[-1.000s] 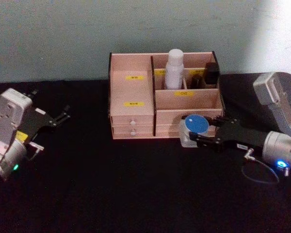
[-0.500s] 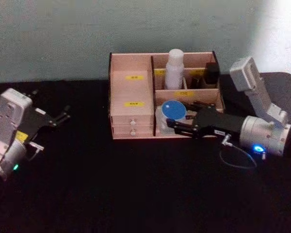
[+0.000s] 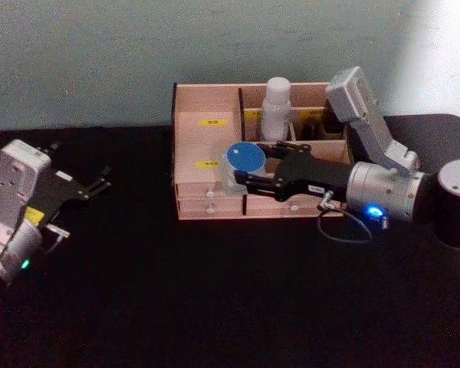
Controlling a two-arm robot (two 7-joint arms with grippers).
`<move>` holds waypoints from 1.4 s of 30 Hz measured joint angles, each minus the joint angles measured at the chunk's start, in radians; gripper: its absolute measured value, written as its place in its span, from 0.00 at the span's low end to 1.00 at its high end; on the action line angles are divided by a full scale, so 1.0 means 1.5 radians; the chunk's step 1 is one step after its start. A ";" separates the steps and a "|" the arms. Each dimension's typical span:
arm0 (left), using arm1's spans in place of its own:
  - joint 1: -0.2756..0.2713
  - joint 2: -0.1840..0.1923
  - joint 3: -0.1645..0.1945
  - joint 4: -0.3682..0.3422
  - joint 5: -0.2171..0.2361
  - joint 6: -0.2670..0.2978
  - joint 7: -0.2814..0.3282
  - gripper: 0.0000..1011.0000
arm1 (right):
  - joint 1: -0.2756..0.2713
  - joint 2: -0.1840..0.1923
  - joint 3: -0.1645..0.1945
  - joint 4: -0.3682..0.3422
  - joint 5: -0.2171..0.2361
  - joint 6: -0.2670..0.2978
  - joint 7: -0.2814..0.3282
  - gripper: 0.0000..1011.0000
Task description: Pick up the facial cleanser and watermelon frost from the table and place them into the tiered storage box.
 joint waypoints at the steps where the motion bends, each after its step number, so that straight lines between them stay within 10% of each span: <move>1: 0.000 0.000 0.000 0.000 0.000 0.000 0.000 0.99 | 0.004 -0.004 -0.002 0.005 0.000 0.000 0.001 0.70; 42: 0.000 0.000 0.000 0.000 0.000 0.000 0.000 0.99 | 0.171 -0.155 -0.048 0.267 -0.034 0.001 0.014 0.70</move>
